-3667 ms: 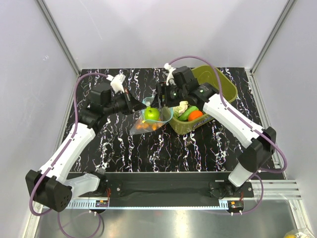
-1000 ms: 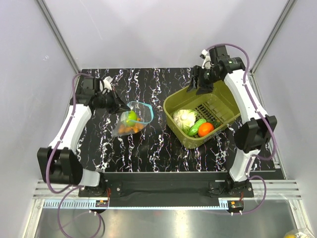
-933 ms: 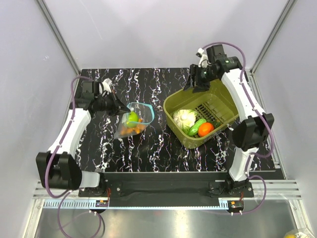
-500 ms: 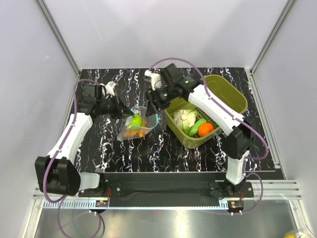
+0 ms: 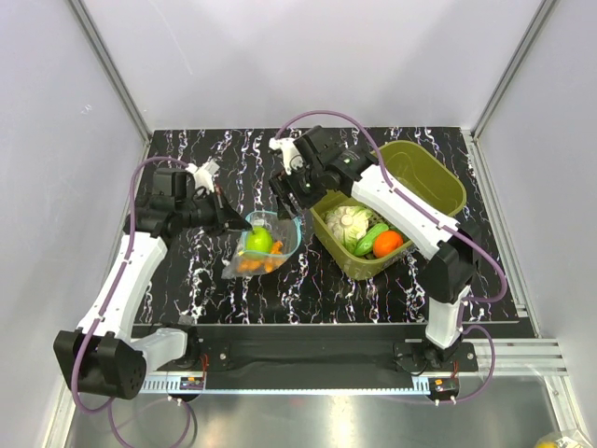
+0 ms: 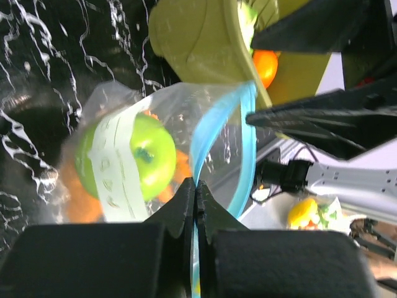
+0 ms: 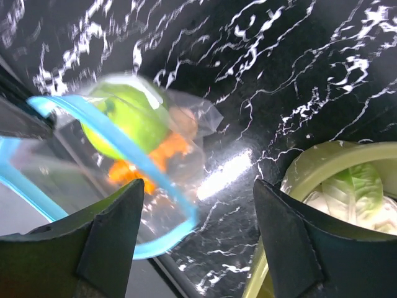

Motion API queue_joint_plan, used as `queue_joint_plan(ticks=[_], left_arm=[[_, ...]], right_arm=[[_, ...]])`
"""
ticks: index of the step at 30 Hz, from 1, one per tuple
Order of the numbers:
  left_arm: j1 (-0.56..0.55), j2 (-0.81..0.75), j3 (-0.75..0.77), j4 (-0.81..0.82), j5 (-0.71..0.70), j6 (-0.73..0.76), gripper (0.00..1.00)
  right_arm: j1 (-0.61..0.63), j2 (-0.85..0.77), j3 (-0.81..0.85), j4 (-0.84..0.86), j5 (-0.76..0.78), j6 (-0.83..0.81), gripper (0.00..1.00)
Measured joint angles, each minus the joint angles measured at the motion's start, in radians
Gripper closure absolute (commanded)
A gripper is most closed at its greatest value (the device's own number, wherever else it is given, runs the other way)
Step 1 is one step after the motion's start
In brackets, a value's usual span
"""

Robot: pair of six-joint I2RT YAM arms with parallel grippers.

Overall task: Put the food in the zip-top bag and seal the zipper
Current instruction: Zip the zipper food storage bag at the center of the board.

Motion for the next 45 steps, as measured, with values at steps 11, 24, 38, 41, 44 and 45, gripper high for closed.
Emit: queue_joint_plan(ticks=[11, 24, 38, 41, 44, 45], left_arm=[[-0.005, 0.014, 0.002, -0.050, 0.056, 0.044, 1.00], [-0.014, 0.092, 0.057, -0.046, 0.082, 0.095, 0.17], [-0.014, -0.118, -0.206, 0.217, -0.039, 0.130, 0.05], [-0.014, -0.193, -0.268, 0.291, -0.064, 0.157, 0.05], [-0.014, -0.288, -0.306, 0.338, -0.084, 0.206, 0.05], [-0.014, -0.318, -0.315, 0.351, -0.090, 0.225, 0.06]], right_arm=[[0.011, -0.014, -0.077, 0.027, -0.095, -0.150, 0.34], [0.025, -0.020, -0.155, 0.022, -0.153, -0.115, 1.00], [-0.060, -0.002, -0.208, -0.134, -0.288, 0.018, 1.00], [-0.131, 0.055, -0.138, -0.140, -0.336, 0.037, 1.00], [-0.183, 0.097, -0.110, -0.131, -0.356, 0.045, 1.00], [-0.196, 0.105, -0.110, -0.132, -0.379, 0.056, 1.00]])
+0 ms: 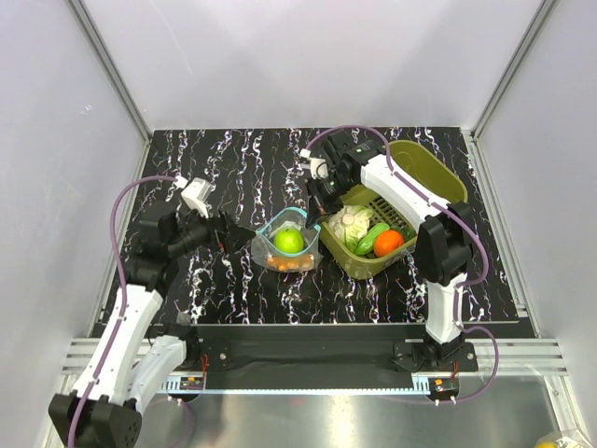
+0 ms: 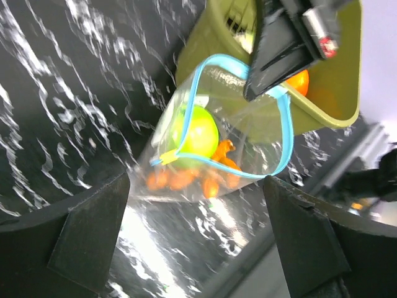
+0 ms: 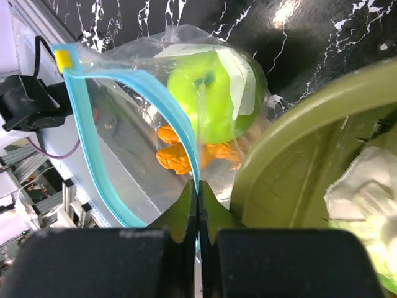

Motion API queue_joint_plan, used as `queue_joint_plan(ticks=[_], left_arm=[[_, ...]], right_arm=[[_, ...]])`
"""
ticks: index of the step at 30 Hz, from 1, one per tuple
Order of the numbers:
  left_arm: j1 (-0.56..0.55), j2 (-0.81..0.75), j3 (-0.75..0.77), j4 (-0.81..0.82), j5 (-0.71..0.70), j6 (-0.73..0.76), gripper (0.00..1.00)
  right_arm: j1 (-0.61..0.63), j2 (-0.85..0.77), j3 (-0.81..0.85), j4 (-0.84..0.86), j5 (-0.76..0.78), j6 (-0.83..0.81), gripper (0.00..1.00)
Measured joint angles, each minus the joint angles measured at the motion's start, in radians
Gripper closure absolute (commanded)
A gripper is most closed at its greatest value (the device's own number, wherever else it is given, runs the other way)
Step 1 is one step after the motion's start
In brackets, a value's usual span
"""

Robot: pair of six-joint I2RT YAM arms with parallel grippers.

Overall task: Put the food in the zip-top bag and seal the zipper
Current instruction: Zip the zipper food storage bag at the center of the board.

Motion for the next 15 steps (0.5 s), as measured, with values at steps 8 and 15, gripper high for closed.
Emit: queue_joint_plan(ticks=[8, 15], left_arm=[[0.000, -0.009, -0.066, 0.029, -0.007, 0.159, 0.18], [0.000, 0.166, -0.093, 0.052, 0.061, 0.274, 0.24]], right_arm=[[-0.009, 0.014, 0.010, -0.002, -0.015, 0.004, 1.00], [-0.013, 0.021, 0.021, -0.002, -0.006, 0.015, 1.00]])
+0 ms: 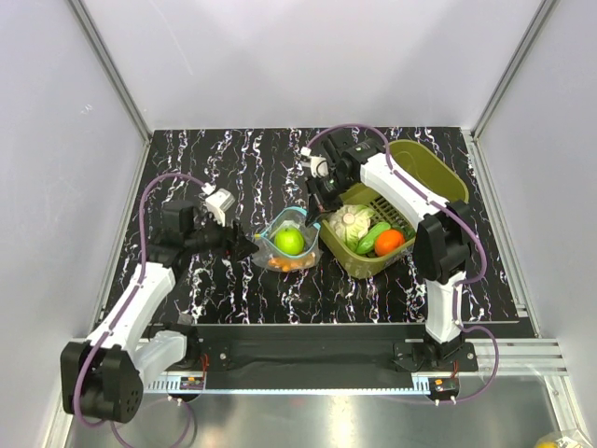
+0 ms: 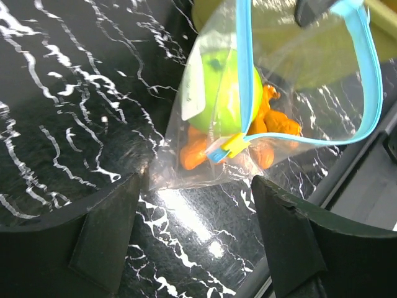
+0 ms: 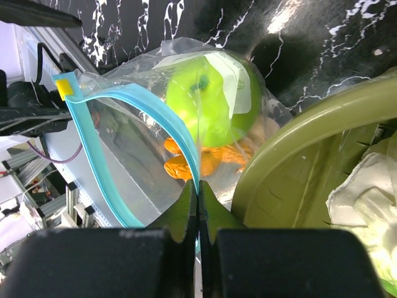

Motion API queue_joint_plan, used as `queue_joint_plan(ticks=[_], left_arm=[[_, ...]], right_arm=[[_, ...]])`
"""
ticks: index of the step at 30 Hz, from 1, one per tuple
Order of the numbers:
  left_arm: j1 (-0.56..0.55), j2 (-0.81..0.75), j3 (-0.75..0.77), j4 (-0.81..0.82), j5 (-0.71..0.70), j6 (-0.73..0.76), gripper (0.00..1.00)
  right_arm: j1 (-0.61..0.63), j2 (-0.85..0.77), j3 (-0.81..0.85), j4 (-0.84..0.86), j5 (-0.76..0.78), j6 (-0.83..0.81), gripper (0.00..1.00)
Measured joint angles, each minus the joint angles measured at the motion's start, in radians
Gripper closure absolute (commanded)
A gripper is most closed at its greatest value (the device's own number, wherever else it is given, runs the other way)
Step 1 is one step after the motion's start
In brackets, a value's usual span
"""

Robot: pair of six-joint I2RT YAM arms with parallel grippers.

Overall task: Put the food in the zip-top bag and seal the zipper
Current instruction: Zip the zipper food storage bag at the center of the board.

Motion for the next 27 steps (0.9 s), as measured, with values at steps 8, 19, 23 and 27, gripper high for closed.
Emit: queue_joint_plan(ticks=[8, 19, 23, 27], left_arm=[[0.000, 0.079, -0.004, 0.091, 0.112, 0.033, 0.39], [0.000, 0.248, -0.056, 0.337, 0.171, -0.049, 1.00], [0.000, 0.291, -0.047, 0.378, 0.177, -0.058, 1.00], [0.000, 0.323, 0.008, 0.388, 0.197, -0.063, 1.00]], right_arm=[[-0.021, 0.001, 0.003, 0.002, 0.006, 0.007, 1.00], [-0.021, 0.001, 0.007, 0.003, 0.010, 0.015, 0.74], [-0.021, -0.010, 0.011, 0.024, 0.031, 0.018, 0.58], [-0.016, -0.037, 0.017, 0.053, 0.093, 0.010, 0.41]])
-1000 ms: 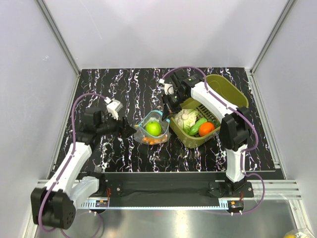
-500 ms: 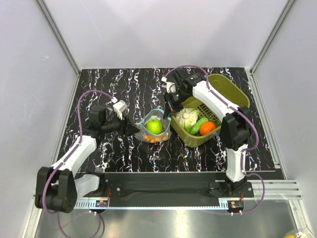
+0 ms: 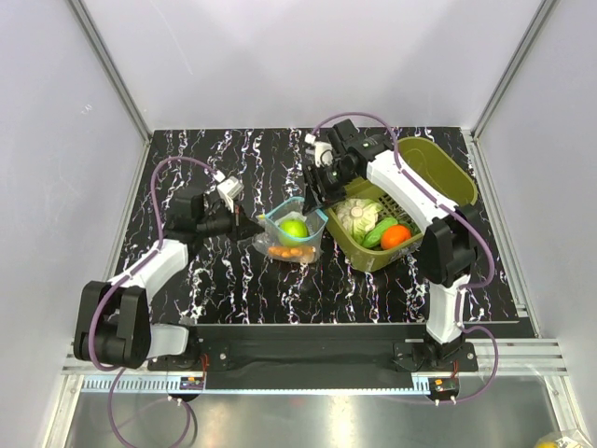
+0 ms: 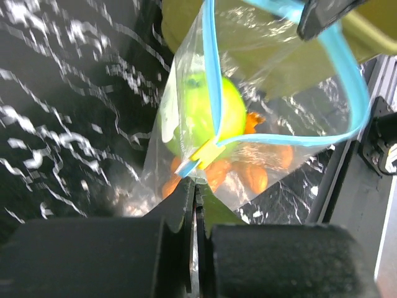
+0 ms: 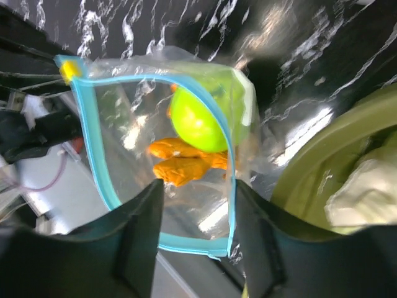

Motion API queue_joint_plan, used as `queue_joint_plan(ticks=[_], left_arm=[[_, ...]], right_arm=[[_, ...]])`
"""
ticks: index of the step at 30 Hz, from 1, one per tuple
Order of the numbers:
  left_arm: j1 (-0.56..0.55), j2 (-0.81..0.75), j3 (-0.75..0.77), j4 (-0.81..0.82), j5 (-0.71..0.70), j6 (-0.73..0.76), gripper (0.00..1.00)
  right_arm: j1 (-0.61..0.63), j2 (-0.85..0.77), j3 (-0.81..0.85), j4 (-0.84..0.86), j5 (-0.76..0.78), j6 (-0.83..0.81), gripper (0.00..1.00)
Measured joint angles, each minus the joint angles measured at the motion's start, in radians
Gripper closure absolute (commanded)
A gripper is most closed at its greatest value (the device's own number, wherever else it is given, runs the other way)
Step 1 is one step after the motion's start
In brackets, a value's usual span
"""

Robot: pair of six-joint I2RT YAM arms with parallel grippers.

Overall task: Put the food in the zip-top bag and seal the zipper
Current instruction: Zip the zipper food storage bag at the center of the board.

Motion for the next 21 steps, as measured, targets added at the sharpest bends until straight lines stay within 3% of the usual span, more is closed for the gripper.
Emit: queue_joint_plan(ticks=[5, 11, 16, 21], left_arm=[[0.000, 0.000, 0.031, 0.045, 0.034, -0.019, 1.00], [0.000, 0.030, 0.073, 0.060, 0.079, -0.033, 1.00], [0.000, 0.037, 0.076, 0.058, 0.083, -0.038, 1.00], [0.000, 0.049, 0.083, 0.059, 0.085, -0.055, 1.00]], right_arm=[[0.030, -0.030, 0.046, 0.061, 0.070, -0.080, 0.39], [0.121, -0.053, 0.076, 0.178, 0.089, -0.208, 0.48], [0.162, -0.114, -0.051, 0.339, 0.081, -0.334, 0.43], [0.162, -0.119, -0.043, 0.352, 0.023, -0.451, 0.43]])
